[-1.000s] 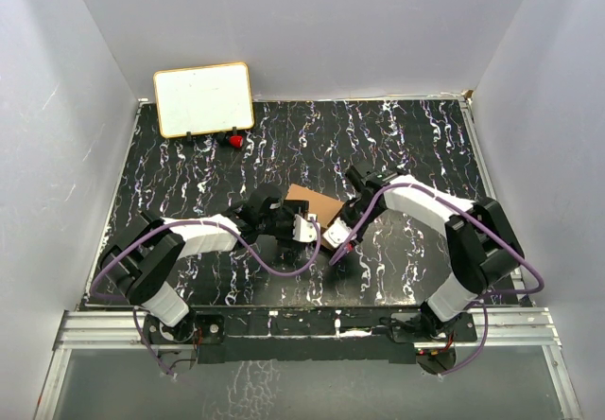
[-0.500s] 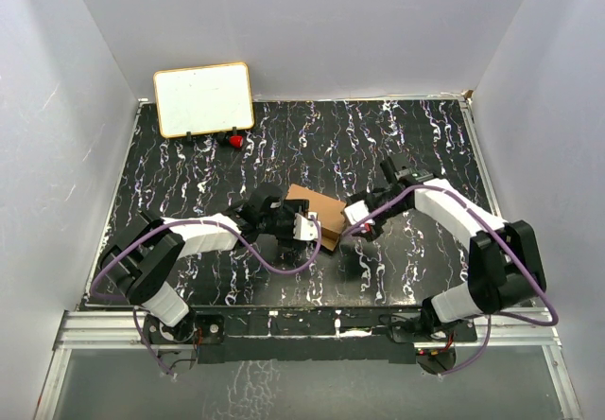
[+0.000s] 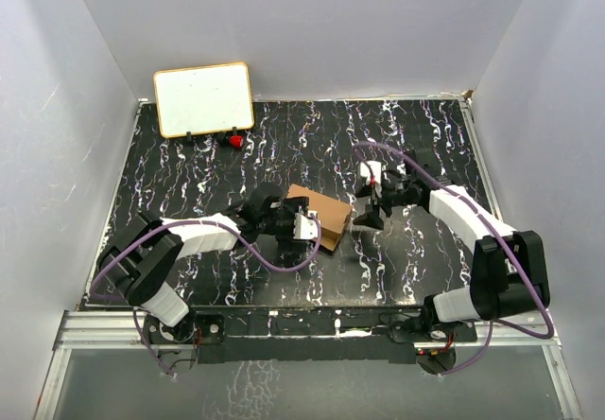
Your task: Fold the paper box
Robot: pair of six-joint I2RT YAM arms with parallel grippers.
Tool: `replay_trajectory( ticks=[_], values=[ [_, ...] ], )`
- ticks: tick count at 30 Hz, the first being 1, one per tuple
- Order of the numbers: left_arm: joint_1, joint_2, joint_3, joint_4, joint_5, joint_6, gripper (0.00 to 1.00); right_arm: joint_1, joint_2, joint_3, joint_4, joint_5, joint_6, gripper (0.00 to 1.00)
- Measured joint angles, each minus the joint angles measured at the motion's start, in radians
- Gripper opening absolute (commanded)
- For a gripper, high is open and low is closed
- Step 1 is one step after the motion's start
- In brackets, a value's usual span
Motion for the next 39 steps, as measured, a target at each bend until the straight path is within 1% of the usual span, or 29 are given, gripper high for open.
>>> replay_trajectory(
  ticks=[5,6,7,8,10,13,16,20,23,28,33,39],
  values=[
    [-0.001,-0.008,-0.005,-0.007,0.006,-0.011,0.89,-0.072,0.047,0.01,0.129,-0.037,0.308,0.78],
    [-0.001,-0.013,-0.006,-0.01,0.006,-0.011,0.91,-0.082,0.071,0.018,0.151,-0.048,0.379,0.77],
    [-0.002,-0.018,-0.008,-0.015,0.008,-0.014,0.95,-0.091,0.101,0.03,0.172,-0.056,0.451,0.77],
    [-0.002,-0.023,-0.009,-0.019,0.008,-0.018,0.97,-0.097,0.132,0.042,0.19,-0.064,0.513,0.76],
    [-0.006,-0.041,-0.019,-0.019,0.006,-0.035,0.97,-0.109,0.203,0.066,0.222,-0.08,0.634,0.76],
    [-0.015,-0.091,-0.04,-0.019,0.001,-0.066,0.97,-0.125,0.28,0.074,0.253,-0.08,0.766,0.76],
    [-0.034,-0.152,-0.055,-0.005,0.0,-0.105,0.97,-0.133,0.321,0.074,0.274,-0.079,0.855,0.76],
    [-0.08,-0.211,-0.08,0.042,-0.026,-0.15,0.97,-0.137,0.369,0.084,0.306,-0.093,0.948,0.73],
    [-0.143,-0.208,-0.094,0.089,-0.079,-0.158,0.97,-0.137,0.433,0.107,0.325,-0.107,0.994,0.72],
    [-0.209,-0.121,-0.1,0.162,-0.136,-0.152,0.97,-0.137,0.486,0.113,0.327,-0.111,1.038,0.69],
    [-0.229,-0.029,-0.094,0.197,-0.157,-0.134,0.97,-0.137,0.492,0.12,0.329,-0.119,1.055,0.63],
    [-0.236,0.044,-0.076,0.275,-0.17,-0.123,0.97,-0.137,0.529,0.127,0.33,-0.13,1.071,0.58]
  ],
)
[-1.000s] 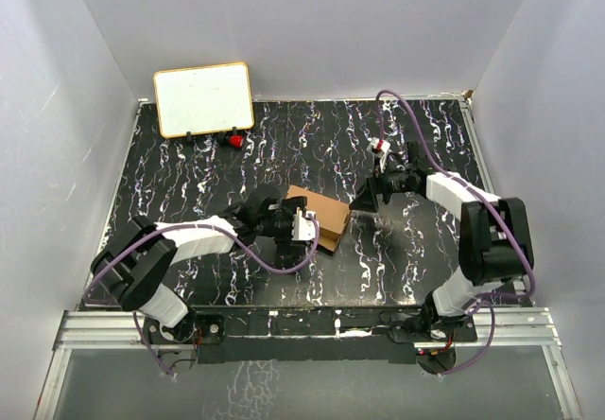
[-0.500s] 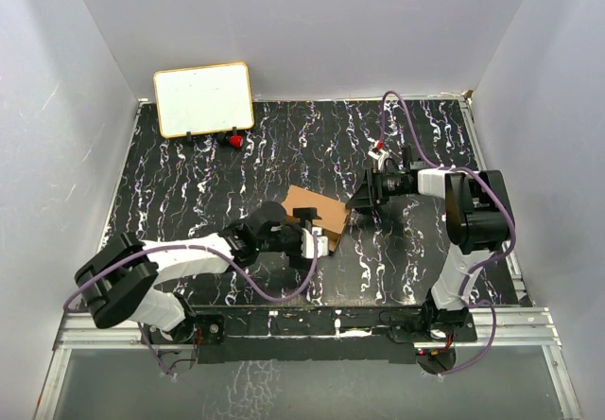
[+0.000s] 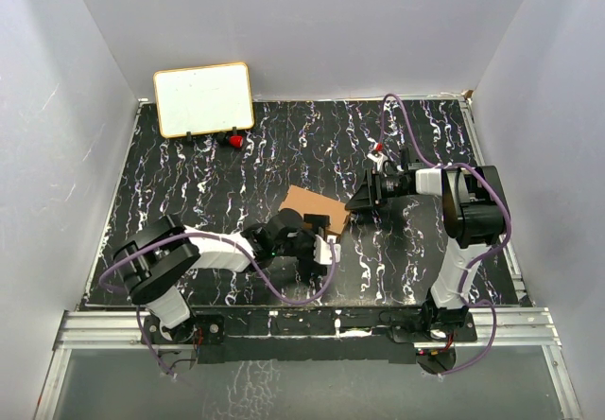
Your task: Fold the paper box
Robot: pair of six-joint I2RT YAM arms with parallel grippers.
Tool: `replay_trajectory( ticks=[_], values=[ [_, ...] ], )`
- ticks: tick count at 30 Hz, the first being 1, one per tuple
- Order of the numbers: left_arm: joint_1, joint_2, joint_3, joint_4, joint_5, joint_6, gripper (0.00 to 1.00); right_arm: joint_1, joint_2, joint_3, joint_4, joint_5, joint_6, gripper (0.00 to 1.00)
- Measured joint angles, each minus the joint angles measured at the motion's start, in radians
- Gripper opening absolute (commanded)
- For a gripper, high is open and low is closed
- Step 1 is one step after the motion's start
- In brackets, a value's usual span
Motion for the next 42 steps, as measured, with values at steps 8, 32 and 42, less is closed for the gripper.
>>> replay_trajectory(
  ticks=[8,32,42],
  values=[
    [-0.023,0.063,0.019,0.081,-0.026,-0.003,0.91,0.0,0.002,0.0,0.001,-0.012,0.008,0.54],
    [-0.037,0.093,0.062,0.135,-0.067,-0.06,0.26,0.0,0.003,0.0,0.001,-0.019,0.026,0.5],
    [-0.037,0.092,0.076,0.131,-0.063,-0.097,0.61,0.0,0.004,0.0,0.0,-0.021,0.026,0.5]
  ],
)
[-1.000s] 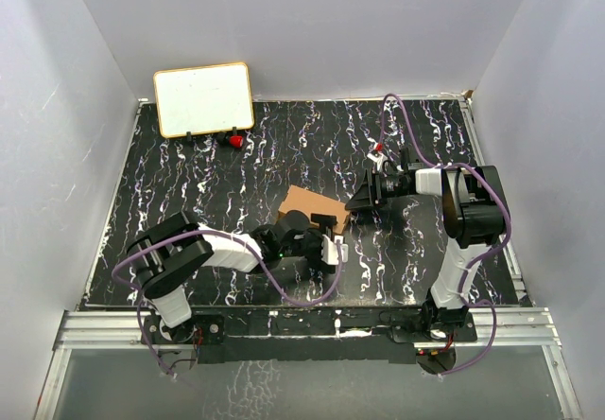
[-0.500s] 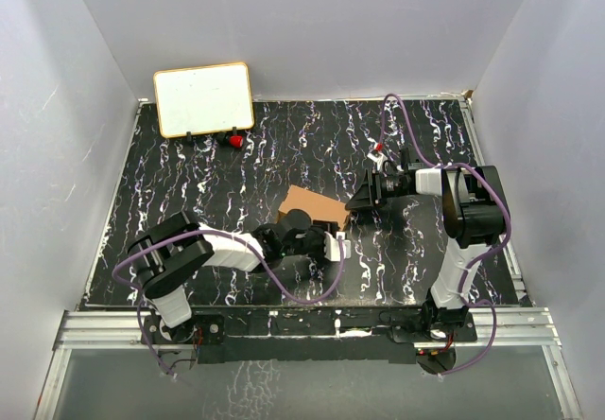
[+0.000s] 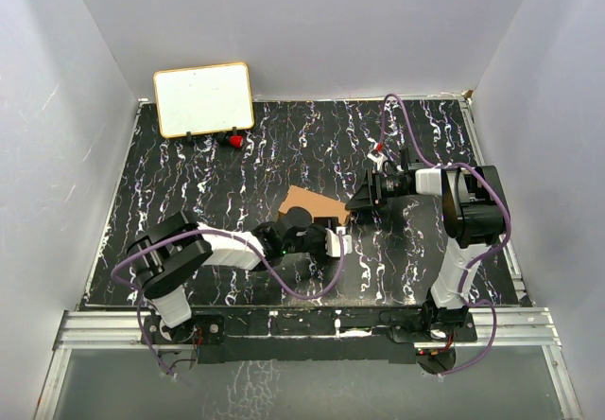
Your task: Fold the paper box
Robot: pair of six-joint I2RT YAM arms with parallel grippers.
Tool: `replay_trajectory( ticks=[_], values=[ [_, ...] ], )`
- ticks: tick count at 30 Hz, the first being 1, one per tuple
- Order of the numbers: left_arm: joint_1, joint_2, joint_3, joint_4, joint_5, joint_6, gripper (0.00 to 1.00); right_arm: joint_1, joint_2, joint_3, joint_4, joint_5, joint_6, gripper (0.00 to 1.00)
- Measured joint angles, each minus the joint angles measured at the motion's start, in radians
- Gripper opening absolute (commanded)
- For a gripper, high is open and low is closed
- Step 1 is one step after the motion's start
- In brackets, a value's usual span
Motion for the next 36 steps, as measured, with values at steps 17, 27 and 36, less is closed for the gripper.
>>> replay_trajectory(
  ticks=[17,27,36],
  values=[
    [0.102,-0.311,0.083,-0.245,-0.156,-0.773,0.97,0.0,0.008,0.006,-0.005,-0.005,0.0,0.51],
    [0.374,-0.512,-0.027,-0.456,-0.219,-1.472,0.65,0.0,0.012,0.007,-0.005,-0.009,0.0,0.51],
    [0.398,-0.316,0.119,-0.805,-0.288,-1.763,0.72,0.0,0.013,0.007,-0.006,-0.009,0.0,0.51]
  ],
)
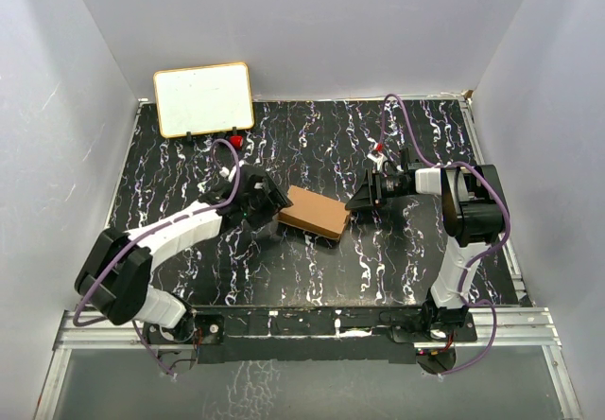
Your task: Fold the paper box
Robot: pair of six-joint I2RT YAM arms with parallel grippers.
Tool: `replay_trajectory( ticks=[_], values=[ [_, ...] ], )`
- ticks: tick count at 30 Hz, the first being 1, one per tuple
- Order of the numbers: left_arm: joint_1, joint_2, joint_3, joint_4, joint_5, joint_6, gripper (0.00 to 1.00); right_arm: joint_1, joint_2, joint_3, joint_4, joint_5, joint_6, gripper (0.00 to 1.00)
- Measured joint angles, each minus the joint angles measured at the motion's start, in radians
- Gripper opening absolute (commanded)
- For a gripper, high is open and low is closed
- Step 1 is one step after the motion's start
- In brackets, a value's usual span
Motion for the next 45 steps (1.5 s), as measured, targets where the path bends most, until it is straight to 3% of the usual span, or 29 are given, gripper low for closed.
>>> replay_trajectory(
  ticks=[5,12,37,42,45],
  values=[
    [0.0,0.035,-0.021,-0.041,-0.003,-0.071,0.72,0.0,0.0,0.0,0.0,0.0,0.0,0.51],
    [0.0,0.059,-0.061,0.053,-0.003,-0.114,0.69,0.0,0.0,0.0,0.0,0.0,0.0,0.51],
    [0.008,0.119,-0.097,0.237,-0.016,-0.14,0.14,-0.003,0.006,0.006,-0.014,-0.004,0.0,0.49],
    [0.009,0.123,-0.097,0.26,-0.016,-0.127,0.13,-0.006,0.006,0.006,-0.021,-0.005,0.0,0.49],
    [0.01,0.124,-0.097,0.265,-0.016,-0.109,0.21,-0.006,0.007,0.006,-0.021,-0.006,0.0,0.5]
  ],
)
